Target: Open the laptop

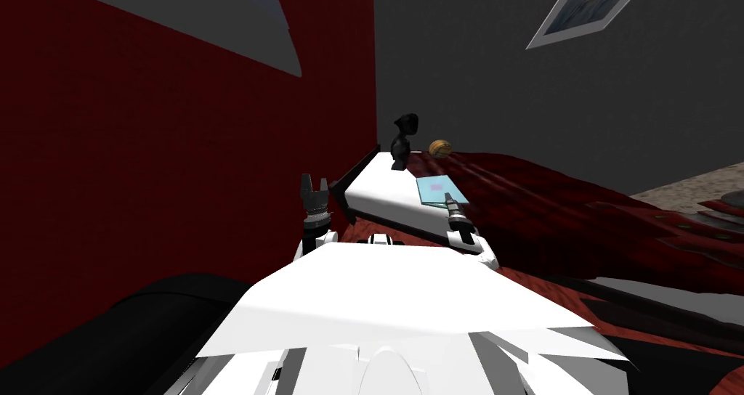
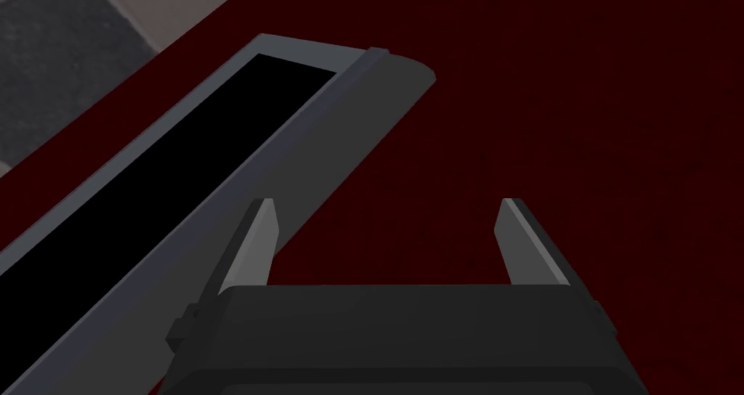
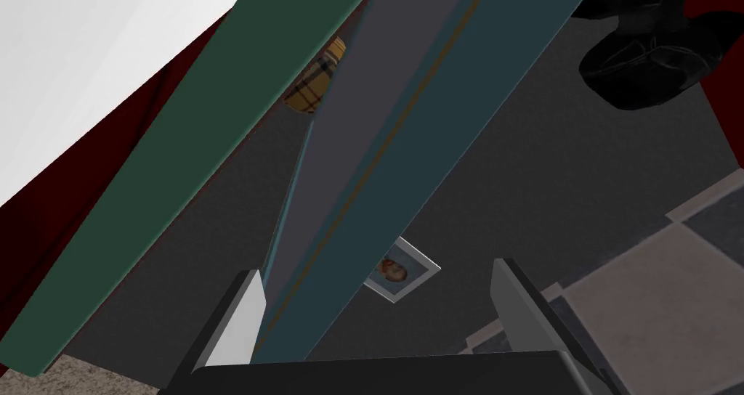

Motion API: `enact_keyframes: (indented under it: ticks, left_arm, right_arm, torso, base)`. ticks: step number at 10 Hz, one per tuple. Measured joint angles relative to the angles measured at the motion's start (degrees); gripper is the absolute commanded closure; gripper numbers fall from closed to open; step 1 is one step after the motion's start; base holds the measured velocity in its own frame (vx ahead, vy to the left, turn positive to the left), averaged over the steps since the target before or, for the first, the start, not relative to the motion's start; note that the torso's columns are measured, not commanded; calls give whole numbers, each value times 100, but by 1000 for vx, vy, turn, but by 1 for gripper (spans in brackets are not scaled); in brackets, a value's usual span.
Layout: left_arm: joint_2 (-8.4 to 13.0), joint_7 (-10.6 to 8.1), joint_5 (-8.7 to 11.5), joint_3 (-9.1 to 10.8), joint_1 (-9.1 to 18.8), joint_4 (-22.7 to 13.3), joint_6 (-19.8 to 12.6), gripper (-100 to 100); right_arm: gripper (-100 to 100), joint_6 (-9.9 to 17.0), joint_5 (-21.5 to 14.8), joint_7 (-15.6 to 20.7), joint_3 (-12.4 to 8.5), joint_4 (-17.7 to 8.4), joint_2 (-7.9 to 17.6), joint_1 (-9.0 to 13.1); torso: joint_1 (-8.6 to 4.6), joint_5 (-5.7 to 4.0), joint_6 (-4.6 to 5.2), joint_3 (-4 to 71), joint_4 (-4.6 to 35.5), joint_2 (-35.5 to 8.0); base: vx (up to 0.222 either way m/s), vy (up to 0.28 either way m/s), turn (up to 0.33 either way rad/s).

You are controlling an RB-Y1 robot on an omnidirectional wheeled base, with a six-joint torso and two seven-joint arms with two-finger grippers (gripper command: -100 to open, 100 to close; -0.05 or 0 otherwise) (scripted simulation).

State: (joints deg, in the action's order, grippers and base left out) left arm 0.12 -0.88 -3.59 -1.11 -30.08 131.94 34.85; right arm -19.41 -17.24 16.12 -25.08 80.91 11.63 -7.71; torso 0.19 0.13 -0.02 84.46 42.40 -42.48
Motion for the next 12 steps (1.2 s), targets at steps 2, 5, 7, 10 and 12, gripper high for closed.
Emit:
enact_keyframes:
  ticks: [2,5,7,10,12]
  left_arm:
    - [0,0,0,0,0,0,0,0]
    - [0,0,0,0,0,0,0,0]
    - [0,0,0,0,-1,0,0,0]
    - [1,0,0,1,-1,0,0,0]
    - [0,0,0,1,-1,0,0,0]
  right_arm:
    - [-100,241,12,-92,10,117,143,72]
    - [-100,610,26,-219,21,276,346,184]
    - [0,747,36,-279,23,350,427,205]
    - [0,754,36,-280,27,336,419,194]
    - [0,761,36,-281,30,327,413,187]
  torso:
    - [-16,-6,2,7,-5,12]
    - [-14,-6,4,6,-5,12]
    - [-18,-10,3,12,-10,21]
    - [-13,-6,1,10,-7,17]
    - [-11,-5,2,7,-5,12]
  base:
    - [-47,18,34]
    - [-47,21,32]
    - [-9,3,2]
    - [0,0,0]
    - [0,0,0]
